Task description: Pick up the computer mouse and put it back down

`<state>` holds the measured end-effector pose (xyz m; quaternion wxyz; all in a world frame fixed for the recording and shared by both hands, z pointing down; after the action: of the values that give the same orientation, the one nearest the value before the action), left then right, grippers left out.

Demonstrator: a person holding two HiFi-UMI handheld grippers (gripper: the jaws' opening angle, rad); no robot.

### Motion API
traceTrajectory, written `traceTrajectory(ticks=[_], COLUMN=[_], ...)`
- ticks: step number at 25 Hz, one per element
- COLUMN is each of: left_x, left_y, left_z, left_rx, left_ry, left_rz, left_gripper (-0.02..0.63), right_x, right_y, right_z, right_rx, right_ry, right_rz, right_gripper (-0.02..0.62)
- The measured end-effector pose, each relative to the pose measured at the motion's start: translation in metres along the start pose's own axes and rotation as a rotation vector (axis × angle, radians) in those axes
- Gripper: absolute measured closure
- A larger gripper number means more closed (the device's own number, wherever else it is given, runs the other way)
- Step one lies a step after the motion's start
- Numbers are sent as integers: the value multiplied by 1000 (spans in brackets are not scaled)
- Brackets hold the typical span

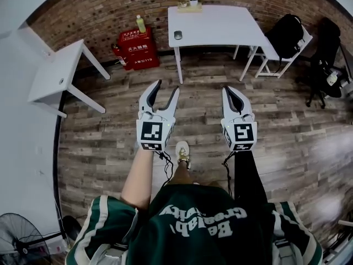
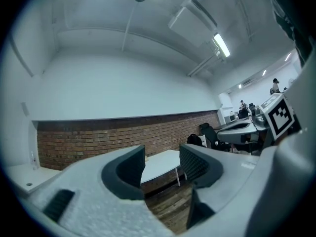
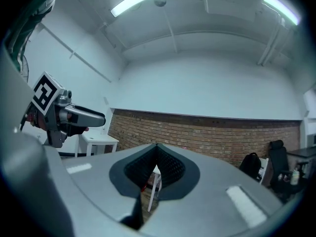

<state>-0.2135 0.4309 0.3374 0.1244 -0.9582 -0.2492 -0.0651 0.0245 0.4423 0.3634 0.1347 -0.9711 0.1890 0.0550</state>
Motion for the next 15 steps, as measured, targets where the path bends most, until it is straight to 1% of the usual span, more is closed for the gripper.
traceTrajectory(ticks=[3, 9, 15], left_x=[-19, -63, -106], left_y=[21, 68, 128], left_z=[-8, -26, -43], left_rx=[5, -1, 20], left_ry=[-12, -30, -37], left_rz=[9, 0, -46], left_gripper=[382, 379, 376], right_x=[6, 19, 33], right_y=[26, 86, 155], right_z=[-9, -18, -32], right_rx=[-13, -27, -24], right_ry=[-3, -23, -26], right_rz=[-17, -26, -56], right_gripper=[581, 581, 581])
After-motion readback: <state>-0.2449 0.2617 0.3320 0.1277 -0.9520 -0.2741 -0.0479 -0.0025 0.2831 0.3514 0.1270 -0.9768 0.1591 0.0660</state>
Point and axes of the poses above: the fingertips, and each gripper's own axes: y forward along the fingers, x to its right, z out of its top, the point moved 8 cm from there along -y, backward along the fingers, and after that the axes turned 11 degrees about x, right-handed, at the moved point
